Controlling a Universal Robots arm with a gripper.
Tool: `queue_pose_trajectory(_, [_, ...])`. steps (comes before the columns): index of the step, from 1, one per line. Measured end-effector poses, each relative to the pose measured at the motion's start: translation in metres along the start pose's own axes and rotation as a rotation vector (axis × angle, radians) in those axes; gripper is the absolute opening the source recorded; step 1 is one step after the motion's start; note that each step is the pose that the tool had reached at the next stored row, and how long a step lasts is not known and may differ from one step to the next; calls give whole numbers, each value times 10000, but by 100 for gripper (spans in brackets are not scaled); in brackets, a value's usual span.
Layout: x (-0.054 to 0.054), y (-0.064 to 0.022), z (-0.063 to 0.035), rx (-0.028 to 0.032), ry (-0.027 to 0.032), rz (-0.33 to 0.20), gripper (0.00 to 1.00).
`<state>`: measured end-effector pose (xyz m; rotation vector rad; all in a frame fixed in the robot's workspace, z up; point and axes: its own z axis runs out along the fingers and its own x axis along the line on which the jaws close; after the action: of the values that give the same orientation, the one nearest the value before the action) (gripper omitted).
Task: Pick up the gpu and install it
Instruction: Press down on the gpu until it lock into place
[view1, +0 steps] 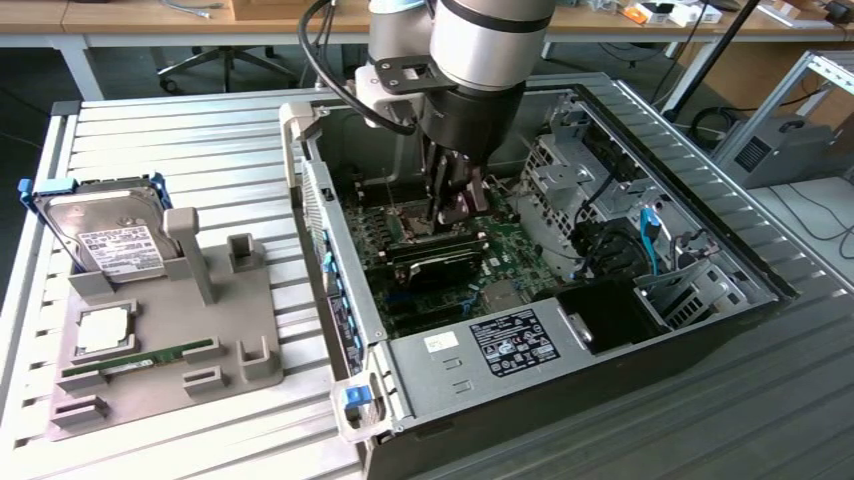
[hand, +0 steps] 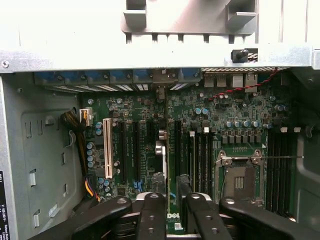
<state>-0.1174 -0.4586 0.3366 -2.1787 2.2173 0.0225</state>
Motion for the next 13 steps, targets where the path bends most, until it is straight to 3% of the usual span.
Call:
queue_pose_trajectory(1, [0, 0, 0, 0, 0, 0, 13])
queue_pose_trajectory(2, [0, 0, 0, -1, 0, 0, 11])
queue_pose_trajectory(10, [0, 0, 1, -1, 1, 0, 11])
queue_pose_trajectory(13, [2, 1, 68, 0, 1, 0, 11])
